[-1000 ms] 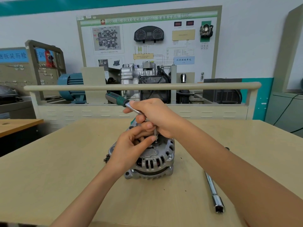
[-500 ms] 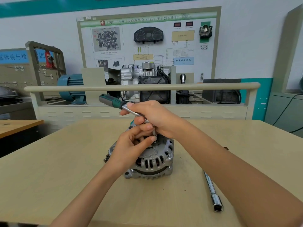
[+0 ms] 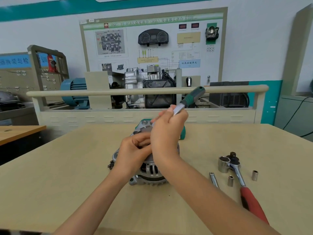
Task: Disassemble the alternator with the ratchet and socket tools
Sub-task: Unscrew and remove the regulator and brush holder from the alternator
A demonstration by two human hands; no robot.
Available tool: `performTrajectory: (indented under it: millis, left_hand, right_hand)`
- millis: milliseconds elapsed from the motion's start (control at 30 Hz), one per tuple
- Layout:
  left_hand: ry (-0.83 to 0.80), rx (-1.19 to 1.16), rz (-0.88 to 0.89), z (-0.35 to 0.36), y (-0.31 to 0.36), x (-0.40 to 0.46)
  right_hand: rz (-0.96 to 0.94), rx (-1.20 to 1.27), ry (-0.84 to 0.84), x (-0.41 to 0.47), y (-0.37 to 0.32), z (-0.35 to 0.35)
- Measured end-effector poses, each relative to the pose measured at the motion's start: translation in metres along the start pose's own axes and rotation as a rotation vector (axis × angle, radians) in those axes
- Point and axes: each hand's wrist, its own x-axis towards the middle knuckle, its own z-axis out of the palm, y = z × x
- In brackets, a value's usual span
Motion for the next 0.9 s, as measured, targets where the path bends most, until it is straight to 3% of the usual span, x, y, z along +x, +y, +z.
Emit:
performTrajectory:
  millis: [100,300,367,500,567,633,667,733,800,833,900]
  left_hand:
    - [0.003,-0.017,-0.027,-0.001,-0.003,0.003]
    - [-0.061,-0.028,-0.077,-0.003,-0.006,0.004]
    - [-0.055,-0.048,-0.117,-0.004,-0.008,0.006]
    - [0.0,-0.02,-0.119,-0.005,-0.007,0.006]
    - [0.032,0.009,-0.096,-0.004,-0.005,0.006]
    - [0.036,-0.023,-0.112,-0.003,-0.005,0.006]
    - [0.018,-0.026,-0.118,-0.002,-0.003,0.006]
    - [0.007,0.016,-0.088,-0.002,-0.004,0.004]
    - [0.0,0.06,-0.035,-0.002,-0.005,0.003]
    - [-0.007,0.073,-0.014,-0.002,-0.005,0.002]
    - [-0.024,0.068,0.007,-0.003,-0.006,0.003]
  right_hand:
    - [0.197,0.066,-0.107,0.012,-0.009,0.001]
    - [0.39,-0.213,-0.6,0.034,-0.012,0.011]
    - [0.418,-0.383,-0.789,0.042,-0.016,0.012]
    - [0.625,-0.593,-1.322,0.053,-0.031,0.011]
    - [0.635,-0.581,-1.407,0.054,-0.033,0.007]
    - [0.55,-0.493,-1.247,0.049,-0.028,0.005]
    - [0.426,-0.433,-1.054,0.042,-0.022,0.005]
    - [0.081,-0.307,-0.502,0.022,-0.004,0.005]
    - [-0.085,-0.102,-0.052,0.006,0.007,0.006]
    - [-0.067,-0.031,0.012,0.005,0.007,0.006]
    - [0.047,-0.022,-0.089,0.013,0.003,0.005]
